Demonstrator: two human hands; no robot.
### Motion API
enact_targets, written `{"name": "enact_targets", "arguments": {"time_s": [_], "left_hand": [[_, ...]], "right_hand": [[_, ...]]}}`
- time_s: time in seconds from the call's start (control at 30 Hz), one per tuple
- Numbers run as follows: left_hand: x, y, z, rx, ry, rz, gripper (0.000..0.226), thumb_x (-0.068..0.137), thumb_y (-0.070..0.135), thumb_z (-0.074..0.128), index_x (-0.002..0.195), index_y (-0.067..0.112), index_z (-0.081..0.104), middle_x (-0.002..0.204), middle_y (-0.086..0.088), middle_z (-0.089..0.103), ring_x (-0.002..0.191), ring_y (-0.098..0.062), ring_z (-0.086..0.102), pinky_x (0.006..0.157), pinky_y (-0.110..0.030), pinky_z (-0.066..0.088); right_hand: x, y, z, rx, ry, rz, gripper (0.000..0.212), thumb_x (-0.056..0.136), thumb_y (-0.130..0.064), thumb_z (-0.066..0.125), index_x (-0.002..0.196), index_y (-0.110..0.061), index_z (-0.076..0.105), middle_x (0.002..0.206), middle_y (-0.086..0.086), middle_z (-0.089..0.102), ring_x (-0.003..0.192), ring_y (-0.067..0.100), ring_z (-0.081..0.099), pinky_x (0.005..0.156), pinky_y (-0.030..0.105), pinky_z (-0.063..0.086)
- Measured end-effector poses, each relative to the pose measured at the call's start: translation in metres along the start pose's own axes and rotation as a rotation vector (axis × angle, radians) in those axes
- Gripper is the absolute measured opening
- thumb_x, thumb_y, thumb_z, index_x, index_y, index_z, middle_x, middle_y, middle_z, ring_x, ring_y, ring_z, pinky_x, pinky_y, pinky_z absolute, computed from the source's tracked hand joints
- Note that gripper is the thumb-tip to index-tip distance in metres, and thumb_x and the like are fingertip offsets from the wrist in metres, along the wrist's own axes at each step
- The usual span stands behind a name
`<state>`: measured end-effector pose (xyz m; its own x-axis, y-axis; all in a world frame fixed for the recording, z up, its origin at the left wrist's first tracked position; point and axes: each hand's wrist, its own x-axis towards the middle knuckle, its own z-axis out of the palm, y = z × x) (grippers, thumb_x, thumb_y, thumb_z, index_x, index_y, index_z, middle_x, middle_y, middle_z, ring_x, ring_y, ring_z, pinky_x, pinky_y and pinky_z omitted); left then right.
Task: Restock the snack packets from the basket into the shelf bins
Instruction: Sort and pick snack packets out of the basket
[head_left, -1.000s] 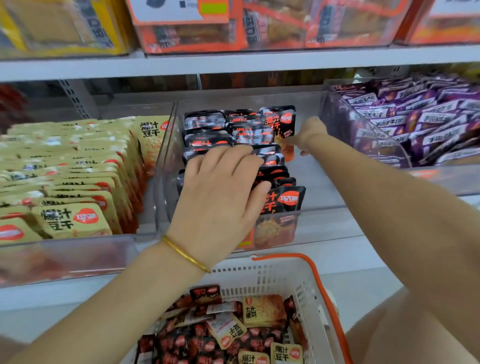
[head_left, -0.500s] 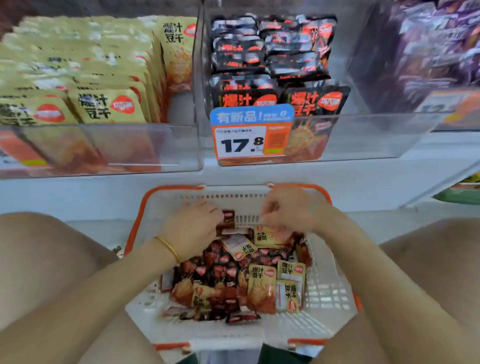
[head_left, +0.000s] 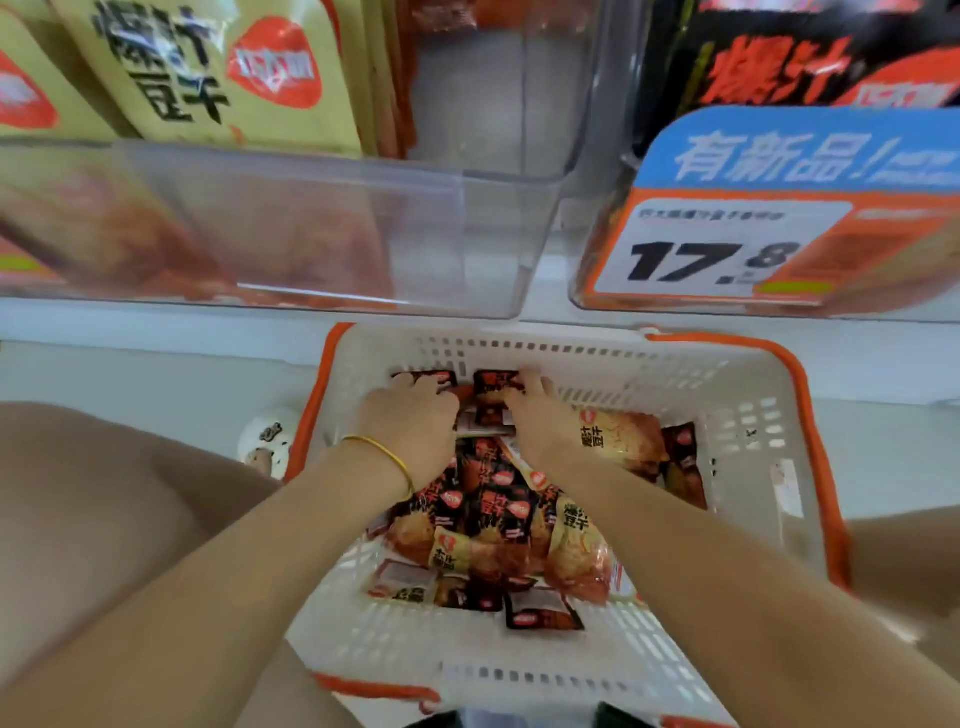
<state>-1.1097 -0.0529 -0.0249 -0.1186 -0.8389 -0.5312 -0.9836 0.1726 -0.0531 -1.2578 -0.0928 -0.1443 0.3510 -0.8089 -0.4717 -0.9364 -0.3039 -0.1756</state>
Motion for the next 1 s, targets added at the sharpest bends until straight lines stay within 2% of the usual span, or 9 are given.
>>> {"name": "enact_targets", "arguments": {"time_s": [0.13, 0.23, 0.3, 0.53, 0.63, 0.73, 0.8, 0.87, 1.0], "left_hand": [[-0.003, 0.001, -0.002, -0.033, 0.029, -0.008, 0.030, 0.100, 0.030, 0.034, 0.120, 0.014, 0.050, 0.127, -0.006, 0.045, 0.121, -0.027, 0.040, 0.086, -0.038, 0.042], [-0.005, 0.001, -0.001, -0.051, 0.028, 0.014, 0.026, 0.099, 0.030, 0.036, 0.114, 0.014, 0.050, 0.121, -0.006, 0.047, 0.115, -0.026, 0.042, 0.083, -0.037, 0.042], [-0.005, 0.000, 0.002, -0.059, 0.009, 0.019, 0.026, 0.098, 0.032, 0.037, 0.113, 0.014, 0.050, 0.120, -0.006, 0.047, 0.115, -0.026, 0.042, 0.083, -0.036, 0.042], [-0.004, 0.001, 0.004, -0.064, 0.006, 0.020, 0.027, 0.098, 0.032, 0.037, 0.114, 0.015, 0.050, 0.120, -0.005, 0.047, 0.114, -0.025, 0.042, 0.083, -0.036, 0.043], [-0.002, 0.002, 0.002, -0.097, 0.004, 0.022, 0.026, 0.098, 0.031, 0.038, 0.114, 0.015, 0.051, 0.118, -0.006, 0.047, 0.114, -0.026, 0.043, 0.086, -0.037, 0.044], [0.003, 0.002, 0.000, -0.174, 0.017, 0.007, 0.025, 0.096, 0.028, 0.043, 0.114, 0.012, 0.052, 0.117, -0.008, 0.049, 0.111, -0.027, 0.046, 0.087, -0.039, 0.046], [0.005, 0.005, -0.004, -0.279, 0.027, 0.014, 0.026, 0.094, 0.027, 0.049, 0.115, 0.012, 0.052, 0.116, -0.009, 0.054, 0.103, -0.027, 0.051, 0.085, -0.038, 0.047], [0.001, 0.015, -0.012, -0.404, 0.027, 0.039, 0.034, 0.092, 0.028, 0.055, 0.122, 0.011, 0.051, 0.119, -0.009, 0.056, 0.105, -0.026, 0.053, 0.087, -0.034, 0.044], [-0.029, 0.043, -0.036, -0.611, 0.077, 0.104, 0.030, 0.089, 0.026, 0.061, 0.113, 0.009, 0.057, 0.101, -0.006, 0.059, 0.089, -0.020, 0.053, 0.067, -0.028, 0.033]], "right_hand": [[-0.001, -0.005, 0.013, -0.101, 0.016, -0.012, 0.054, 0.086, -0.014, 0.061, 0.135, -0.016, 0.038, 0.148, 0.009, 0.023, 0.139, 0.033, 0.016, 0.103, 0.046, 0.037], [-0.003, -0.007, 0.010, -0.168, 0.159, -0.065, 0.052, 0.085, -0.010, 0.059, 0.133, -0.013, 0.040, 0.149, 0.012, 0.022, 0.140, 0.034, 0.015, 0.102, 0.044, 0.033], [-0.004, -0.008, 0.009, -0.204, 0.186, -0.096, 0.052, 0.084, -0.011, 0.060, 0.133, -0.013, 0.041, 0.150, 0.012, 0.019, 0.140, 0.034, 0.014, 0.102, 0.044, 0.033], [0.006, -0.015, 0.001, -0.228, 0.078, -0.096, 0.028, 0.087, -0.011, 0.059, 0.115, -0.012, 0.060, 0.139, 0.008, 0.031, 0.127, 0.032, 0.032, 0.096, 0.042, 0.038], [0.004, -0.009, -0.006, -0.234, -0.018, -0.128, 0.032, 0.088, -0.009, 0.057, 0.120, -0.010, 0.058, 0.136, 0.006, 0.039, 0.121, 0.029, 0.039, 0.097, 0.041, 0.039], [-0.006, 0.008, -0.023, -0.135, -0.048, -0.236, 0.035, 0.090, -0.010, 0.052, 0.125, -0.014, 0.056, 0.133, 0.001, 0.049, 0.120, 0.026, 0.040, 0.097, 0.039, 0.042], [-0.019, 0.023, -0.046, 0.012, -0.025, -0.329, 0.037, 0.091, -0.004, 0.048, 0.124, -0.015, 0.059, 0.134, 0.001, 0.052, 0.121, 0.025, 0.043, 0.101, 0.036, 0.038], [-0.045, 0.034, -0.076, 0.191, -0.014, -0.362, 0.035, 0.092, 0.002, 0.047, 0.119, -0.011, 0.064, 0.128, 0.004, 0.057, 0.119, 0.022, 0.048, 0.101, 0.029, 0.034], [-0.115, 0.049, -0.141, 0.438, -0.053, -0.408, 0.027, 0.089, 0.004, 0.056, 0.109, -0.009, 0.070, 0.110, -0.001, 0.060, 0.100, 0.008, 0.055, 0.087, 0.012, 0.039]]}}
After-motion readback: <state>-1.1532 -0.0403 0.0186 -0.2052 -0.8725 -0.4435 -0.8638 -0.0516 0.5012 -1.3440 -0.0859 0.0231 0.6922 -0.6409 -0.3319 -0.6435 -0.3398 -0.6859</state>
